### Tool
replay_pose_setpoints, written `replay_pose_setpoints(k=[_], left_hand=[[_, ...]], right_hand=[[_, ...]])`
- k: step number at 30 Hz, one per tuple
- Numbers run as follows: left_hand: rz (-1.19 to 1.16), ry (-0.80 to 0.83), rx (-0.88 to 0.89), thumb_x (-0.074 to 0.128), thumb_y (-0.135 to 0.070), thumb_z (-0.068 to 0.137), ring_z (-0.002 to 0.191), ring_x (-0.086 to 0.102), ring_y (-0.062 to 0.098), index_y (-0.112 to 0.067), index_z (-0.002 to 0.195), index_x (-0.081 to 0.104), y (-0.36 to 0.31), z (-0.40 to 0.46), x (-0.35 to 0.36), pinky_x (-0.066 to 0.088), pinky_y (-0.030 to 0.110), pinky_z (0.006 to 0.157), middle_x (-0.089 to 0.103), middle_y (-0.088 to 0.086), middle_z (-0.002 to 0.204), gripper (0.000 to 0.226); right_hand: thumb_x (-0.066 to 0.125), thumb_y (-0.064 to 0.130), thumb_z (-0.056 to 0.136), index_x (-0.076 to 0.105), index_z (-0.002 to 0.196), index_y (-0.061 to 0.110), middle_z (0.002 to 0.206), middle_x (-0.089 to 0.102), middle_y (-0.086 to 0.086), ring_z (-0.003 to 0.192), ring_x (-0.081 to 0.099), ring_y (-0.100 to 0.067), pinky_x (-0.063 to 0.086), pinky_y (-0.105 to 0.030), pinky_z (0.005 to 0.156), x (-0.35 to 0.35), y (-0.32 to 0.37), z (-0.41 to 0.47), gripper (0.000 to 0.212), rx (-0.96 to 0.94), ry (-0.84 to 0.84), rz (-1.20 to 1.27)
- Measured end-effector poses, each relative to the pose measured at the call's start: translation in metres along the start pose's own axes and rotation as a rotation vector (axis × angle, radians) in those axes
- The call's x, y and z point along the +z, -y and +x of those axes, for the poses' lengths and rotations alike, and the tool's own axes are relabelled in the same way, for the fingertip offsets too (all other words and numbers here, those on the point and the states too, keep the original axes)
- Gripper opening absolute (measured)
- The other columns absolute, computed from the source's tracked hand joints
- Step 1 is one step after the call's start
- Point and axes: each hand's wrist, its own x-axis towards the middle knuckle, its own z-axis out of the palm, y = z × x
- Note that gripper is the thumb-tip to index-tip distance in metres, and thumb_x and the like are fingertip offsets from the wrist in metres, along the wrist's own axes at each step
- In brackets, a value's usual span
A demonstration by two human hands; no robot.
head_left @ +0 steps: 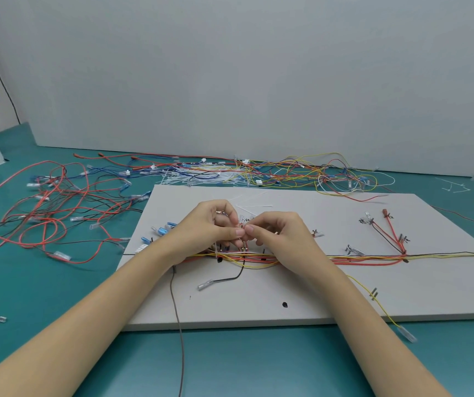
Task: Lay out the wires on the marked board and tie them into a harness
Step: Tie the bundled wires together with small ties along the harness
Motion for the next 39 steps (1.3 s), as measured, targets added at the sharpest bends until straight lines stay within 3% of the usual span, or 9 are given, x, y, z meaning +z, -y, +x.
replay_pose_setpoints(k=[5,8,13,18,23,32,39], left_hand=[[0.008,0.010,-0.006,0.064,0.005,0.088,0.053,0.065,0.011,-0.006,0.084,0.051,0.0001,0.0006,-0.0007,0.047,0.016,0.050,0.070,0.010,0.066,0.017],[0.003,0.012,-0.009,0.063,0.007,0.087,0.053,0.064,0.012,-0.006,0.081,0.049,0.0002,0.0010,-0.0004,0.047,0.016,0.050,0.069,0.011,0.066,0.020],[0.005,0.018,-0.005,0.064,0.008,0.086,0.058,0.066,0.015,-0.010,0.072,0.043,0.0017,0.0010,-0.0001,0.047,0.018,0.050,0.071,0.015,0.073,0.032],[0.008,0.024,0.005,0.062,0.010,0.087,0.055,0.065,0.013,-0.010,0.071,0.039,0.0013,0.0008,0.0006,0.045,0.016,0.049,0.070,0.008,0.067,0.034],[0.009,0.005,0.005,0.063,0.009,0.087,0.054,0.065,0.014,-0.011,0.071,0.037,0.0006,-0.0003,0.0007,0.044,0.017,0.048,0.070,0.013,0.071,0.036],[0.038,-0.008,0.021,0.066,0.004,0.086,0.061,0.065,0.019,-0.014,0.069,0.035,0.0037,0.0022,0.0003,0.044,0.020,0.051,0.072,0.015,0.078,0.039],[0.034,-0.012,0.016,0.066,0.004,0.086,0.061,0.066,0.019,-0.014,0.069,0.035,0.0034,0.0013,0.0003,0.045,0.019,0.051,0.072,0.015,0.077,0.039]], right_hand=[[0.065,0.014,0.092,0.076,0.084,0.009,0.075,0.072,-0.003,0.063,0.056,-0.011,0.044,-0.020,0.060,-0.0005,0.0023,0.0000,0.015,0.006,0.002,0.015],[0.066,0.014,0.091,0.076,0.082,0.008,0.074,0.072,-0.008,0.063,0.052,-0.014,0.040,-0.025,0.058,-0.0005,0.0037,-0.0011,0.014,0.000,0.002,0.018],[0.070,0.010,0.087,0.077,0.081,0.008,0.059,0.065,0.010,0.058,0.051,-0.009,0.037,-0.018,0.053,-0.0029,0.0042,-0.0011,0.010,0.029,0.010,0.027],[0.071,0.007,0.086,0.075,0.086,0.000,0.057,0.064,0.008,0.052,0.051,-0.002,0.037,-0.012,0.049,-0.0023,0.0029,-0.0008,0.008,0.058,0.009,0.090],[0.072,0.007,0.085,0.074,0.086,0.001,0.061,0.069,0.004,0.055,0.059,-0.006,0.041,-0.015,0.049,-0.0020,0.0024,-0.0004,0.007,0.082,0.002,0.148],[0.068,0.013,0.090,0.075,0.079,0.015,0.064,0.069,0.007,0.059,0.054,-0.006,0.043,-0.021,0.053,-0.0033,0.0012,0.0002,0.013,0.078,0.039,0.123],[0.067,0.009,0.090,0.074,0.085,0.003,0.064,0.069,0.005,0.057,0.058,-0.004,0.047,-0.021,0.050,-0.0034,0.0022,-0.0004,0.010,0.068,0.012,0.132]])
